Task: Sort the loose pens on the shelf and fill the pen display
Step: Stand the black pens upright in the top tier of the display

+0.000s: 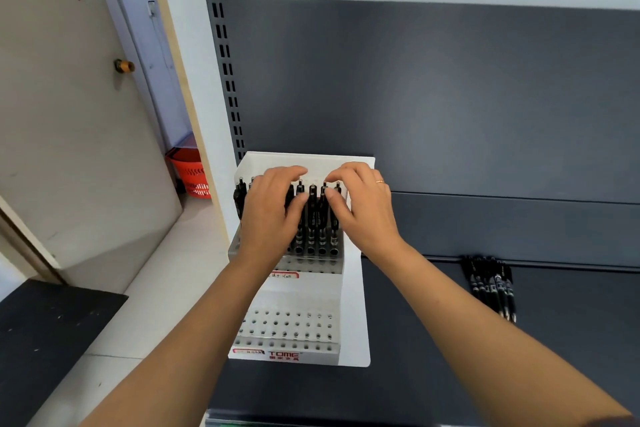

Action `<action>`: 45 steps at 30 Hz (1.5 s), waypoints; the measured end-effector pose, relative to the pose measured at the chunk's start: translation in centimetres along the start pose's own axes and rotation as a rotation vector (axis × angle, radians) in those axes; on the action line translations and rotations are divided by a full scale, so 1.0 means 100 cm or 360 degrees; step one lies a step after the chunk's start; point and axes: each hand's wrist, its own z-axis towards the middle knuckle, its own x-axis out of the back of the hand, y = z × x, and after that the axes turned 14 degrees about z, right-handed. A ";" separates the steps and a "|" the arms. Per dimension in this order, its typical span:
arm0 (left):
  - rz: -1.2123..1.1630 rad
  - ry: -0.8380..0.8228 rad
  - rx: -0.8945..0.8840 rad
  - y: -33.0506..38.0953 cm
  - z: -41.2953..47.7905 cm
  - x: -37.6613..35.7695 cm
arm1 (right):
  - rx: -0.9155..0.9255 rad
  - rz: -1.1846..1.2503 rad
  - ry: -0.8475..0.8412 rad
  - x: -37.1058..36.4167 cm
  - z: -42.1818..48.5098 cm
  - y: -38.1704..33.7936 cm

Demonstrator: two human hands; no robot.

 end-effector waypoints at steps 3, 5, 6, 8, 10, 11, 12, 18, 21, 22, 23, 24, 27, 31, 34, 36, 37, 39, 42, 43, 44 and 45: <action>0.0058 0.0011 -0.0134 0.019 0.010 -0.006 | -0.0085 0.0047 0.0116 0.010 -0.005 0.015; 0.0107 -0.0027 -0.0252 0.033 0.014 -0.013 | -0.0139 0.0055 0.0147 0.020 -0.008 0.026; 0.0138 -0.0035 -0.0309 0.040 0.016 -0.018 | -0.0151 0.0052 0.0149 0.025 -0.009 0.031; 0.0171 -0.0046 -0.0403 0.057 0.018 -0.030 | -0.0155 0.0018 0.0147 0.040 -0.012 0.044; 0.0160 -0.0080 -0.0459 0.076 0.018 -0.045 | -0.0150 -0.0038 0.0146 0.059 -0.016 0.059; 0.0148 -0.0101 -0.0482 0.084 0.019 -0.051 | -0.0150 -0.0063 0.0143 0.068 -0.019 0.066; 0.0131 -0.0128 -0.0509 0.094 0.020 -0.059 | -0.0160 -0.0089 0.0139 0.079 -0.021 0.075; 0.0141 -0.0381 -0.0552 0.145 0.015 -0.113 | -0.0395 -0.0204 -0.0028 0.137 -0.052 0.141; 0.0173 -0.0635 -0.0511 0.169 0.003 -0.145 | -0.0616 -0.0275 -0.0188 0.162 -0.072 0.181; 0.0180 -0.0712 -0.0496 0.177 -0.001 -0.157 | -0.0691 -0.0310 -0.0260 0.170 -0.079 0.195; 0.0183 -0.0780 -0.0478 0.184 -0.004 -0.167 | -0.0761 -0.0325 -0.0332 0.176 -0.085 0.207; 0.0181 -0.0842 -0.0457 0.192 -0.007 -0.177 | -0.0822 -0.0323 -0.0395 0.182 -0.092 0.219; 0.0186 -0.0994 -0.0398 0.212 -0.016 -0.203 | -0.0927 -0.0296 -0.0491 0.194 -0.105 0.246; 0.0224 -0.1228 -0.0254 0.228 -0.028 -0.233 | -0.1063 -0.0215 -0.0542 0.201 -0.114 0.276; 0.0254 -0.1453 -0.0140 0.233 -0.041 -0.254 | -0.1182 -0.0177 -0.0552 0.201 -0.120 0.295; 0.0280 -0.1580 -0.0067 0.235 -0.050 -0.265 | -0.1250 -0.0168 -0.0568 0.199 -0.124 0.303; 0.0287 -0.1633 -0.0023 0.236 -0.054 -0.271 | -0.1288 -0.0163 -0.0572 0.198 -0.125 0.308; 0.0295 -0.1723 0.0049 0.238 -0.059 -0.283 | -0.1359 -0.0137 -0.0572 0.196 -0.125 0.316; 0.0286 -0.1803 0.0121 0.240 -0.064 -0.297 | -0.1432 -0.0080 -0.0634 0.189 -0.122 0.322; 0.0276 -0.1811 0.0150 0.239 -0.065 -0.300 | -0.1442 -0.0080 -0.0666 0.186 -0.120 0.322; 0.0271 -0.1812 0.0185 0.238 -0.066 -0.304 | -0.1457 -0.0085 -0.0693 0.184 -0.119 0.322; 0.0271 -0.1807 0.0225 0.237 -0.066 -0.306 | -0.1479 -0.0089 -0.0709 0.181 -0.117 0.321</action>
